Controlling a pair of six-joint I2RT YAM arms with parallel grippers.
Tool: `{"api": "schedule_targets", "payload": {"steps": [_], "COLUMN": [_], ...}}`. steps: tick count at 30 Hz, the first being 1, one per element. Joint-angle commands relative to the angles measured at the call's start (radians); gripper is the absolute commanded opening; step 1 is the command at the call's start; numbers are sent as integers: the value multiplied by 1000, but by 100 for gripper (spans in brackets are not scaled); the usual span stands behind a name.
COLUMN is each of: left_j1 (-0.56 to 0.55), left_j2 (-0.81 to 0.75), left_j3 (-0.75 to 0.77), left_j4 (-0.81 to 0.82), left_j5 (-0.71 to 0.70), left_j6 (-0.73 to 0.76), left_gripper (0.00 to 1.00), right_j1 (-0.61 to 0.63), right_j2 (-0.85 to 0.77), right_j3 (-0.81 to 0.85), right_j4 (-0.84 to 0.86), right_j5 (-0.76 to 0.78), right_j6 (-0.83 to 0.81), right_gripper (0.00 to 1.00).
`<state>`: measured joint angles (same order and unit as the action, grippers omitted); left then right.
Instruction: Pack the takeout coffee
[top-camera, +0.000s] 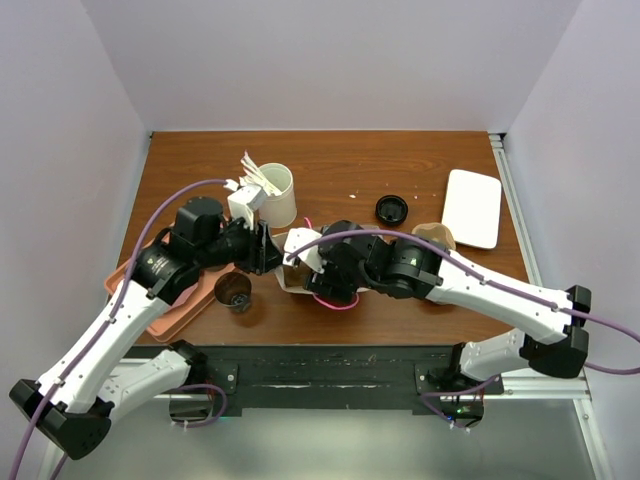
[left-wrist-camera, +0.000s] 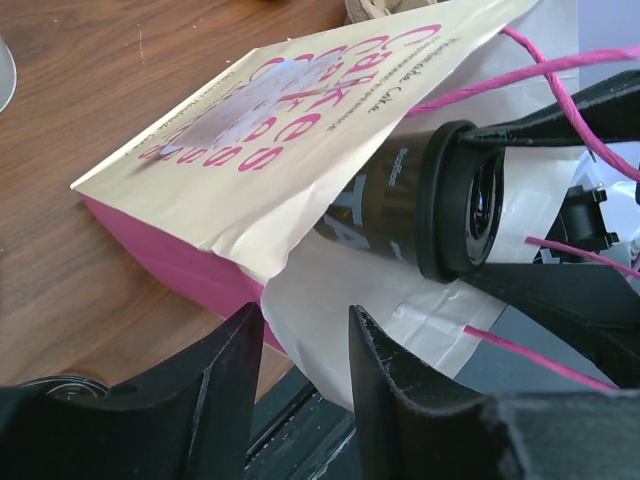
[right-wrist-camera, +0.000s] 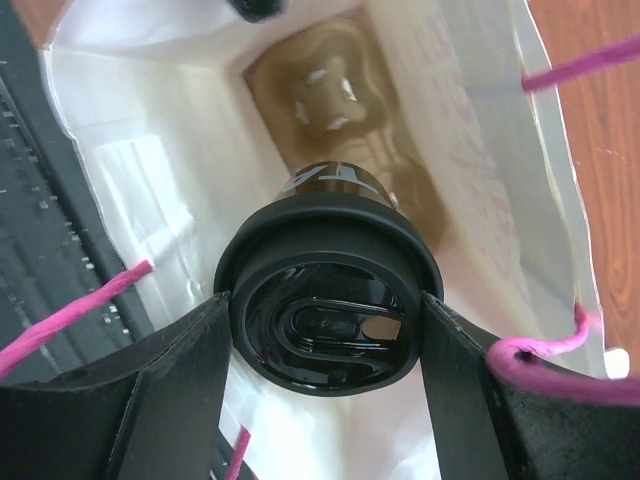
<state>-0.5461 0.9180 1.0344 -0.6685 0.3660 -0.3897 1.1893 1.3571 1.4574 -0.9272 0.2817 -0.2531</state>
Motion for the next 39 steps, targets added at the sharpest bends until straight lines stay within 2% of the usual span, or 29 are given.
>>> {"api": "schedule_targets", "payload": {"steps": [1, 6, 11, 19, 20, 26, 29, 33, 39], "left_j1": [-5, -5, -3, -3, -3, -5, -3, -5, -5], "left_j2": [15, -5, -7, -39, -39, -24, -33, -33, -27], "left_j3": [32, 26, 6, 10, 7, -3, -8, -7, 0], "left_j4": [-42, -57, -20, 1, -3, -13, 3, 18, 32], "left_j5": [8, -30, -3, 25, 24, 44, 62, 88, 96], "left_j6": [34, 54, 42, 46, 51, 95, 118, 143, 161], "left_gripper": [44, 42, 41, 42, 40, 13, 10, 10, 9], "right_j1": [38, 92, 113, 122, 121, 122, 121, 119, 110], "right_j2": [-26, -33, -56, -88, -90, -72, -82, -105, -115], "right_j3": [11, -37, -110, -160, -170, -169, -187, -207, -209], "right_j4": [34, 79, 114, 157, 165, 186, 200, 208, 188], "right_j5": [16, 108, 180, 185, 182, 174, 223, 211, 197], "right_j6": [3, 5, -38, -83, -84, -116, -167, -253, -270], "right_gripper": [34, 34, 34, 34, 34, 36, 36, 36, 36]}}
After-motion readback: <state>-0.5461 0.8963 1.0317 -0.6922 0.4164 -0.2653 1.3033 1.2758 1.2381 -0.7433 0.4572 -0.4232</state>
